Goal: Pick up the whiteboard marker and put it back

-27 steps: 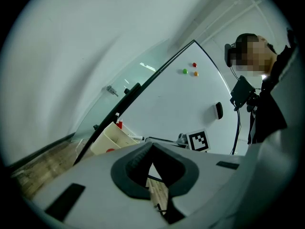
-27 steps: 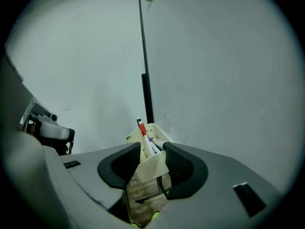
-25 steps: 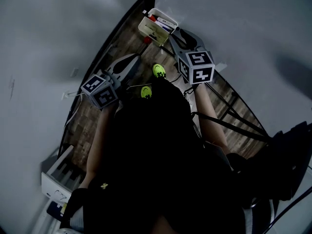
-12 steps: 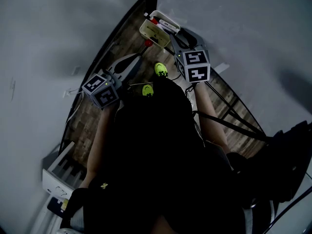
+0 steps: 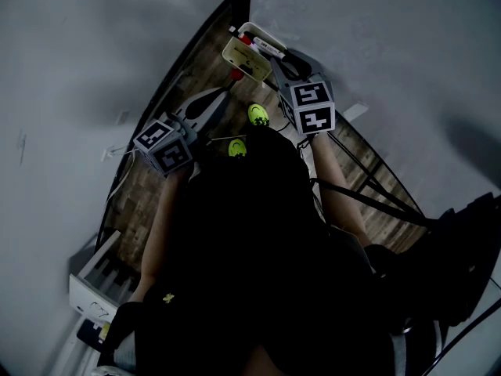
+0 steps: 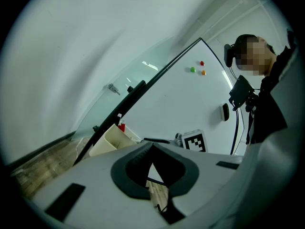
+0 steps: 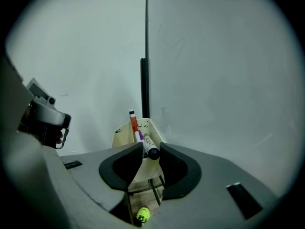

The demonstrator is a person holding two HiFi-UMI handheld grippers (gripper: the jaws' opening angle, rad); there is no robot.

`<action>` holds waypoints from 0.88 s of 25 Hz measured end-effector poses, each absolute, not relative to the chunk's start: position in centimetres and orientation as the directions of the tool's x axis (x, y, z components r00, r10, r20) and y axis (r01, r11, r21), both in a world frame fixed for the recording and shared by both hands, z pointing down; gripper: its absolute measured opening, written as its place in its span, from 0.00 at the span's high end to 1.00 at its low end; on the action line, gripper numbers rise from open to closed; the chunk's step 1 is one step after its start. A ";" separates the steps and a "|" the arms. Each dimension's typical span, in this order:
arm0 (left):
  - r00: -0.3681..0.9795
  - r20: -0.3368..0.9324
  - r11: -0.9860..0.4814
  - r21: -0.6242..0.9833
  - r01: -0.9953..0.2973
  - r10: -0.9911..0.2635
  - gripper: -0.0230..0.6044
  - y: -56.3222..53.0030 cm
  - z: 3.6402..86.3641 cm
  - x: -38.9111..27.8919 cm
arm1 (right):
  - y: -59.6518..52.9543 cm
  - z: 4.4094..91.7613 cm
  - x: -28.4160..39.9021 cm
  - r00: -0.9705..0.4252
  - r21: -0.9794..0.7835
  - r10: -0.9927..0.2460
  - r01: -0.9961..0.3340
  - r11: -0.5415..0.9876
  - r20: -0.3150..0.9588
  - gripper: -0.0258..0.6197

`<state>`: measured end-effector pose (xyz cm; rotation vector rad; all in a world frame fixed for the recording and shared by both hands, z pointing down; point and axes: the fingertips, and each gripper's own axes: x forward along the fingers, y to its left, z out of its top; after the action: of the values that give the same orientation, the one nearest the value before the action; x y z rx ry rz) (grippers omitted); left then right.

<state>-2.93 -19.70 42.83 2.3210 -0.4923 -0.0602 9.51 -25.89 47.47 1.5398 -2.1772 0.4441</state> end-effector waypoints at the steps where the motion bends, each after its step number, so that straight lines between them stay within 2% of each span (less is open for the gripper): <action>1: 0.925 0.098 -0.647 0.688 -0.329 -0.366 0.94 -19.8 42.7 -2.8 | -25.9 47.4 9.5 -0.284 0.003 -0.803 -0.942 0.335 0.524 0.78; 4: 0.926 0.093 -0.651 0.686 -0.325 -0.365 0.94 -19.9 42.4 -2.6 | -26.0 47.0 9.4 -0.277 0.030 -0.805 -0.939 0.342 0.524 0.82; 22: 0.927 0.084 -0.660 0.679 -0.321 -0.364 0.94 -20.3 42.3 -3.2 | -26.1 46.1 9.0 -0.293 0.000 -0.813 -0.941 0.339 0.503 0.83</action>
<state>-3.16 -20.35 42.34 2.3399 -0.4835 -0.0757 8.96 -26.10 46.11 1.5411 -2.1929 0.4160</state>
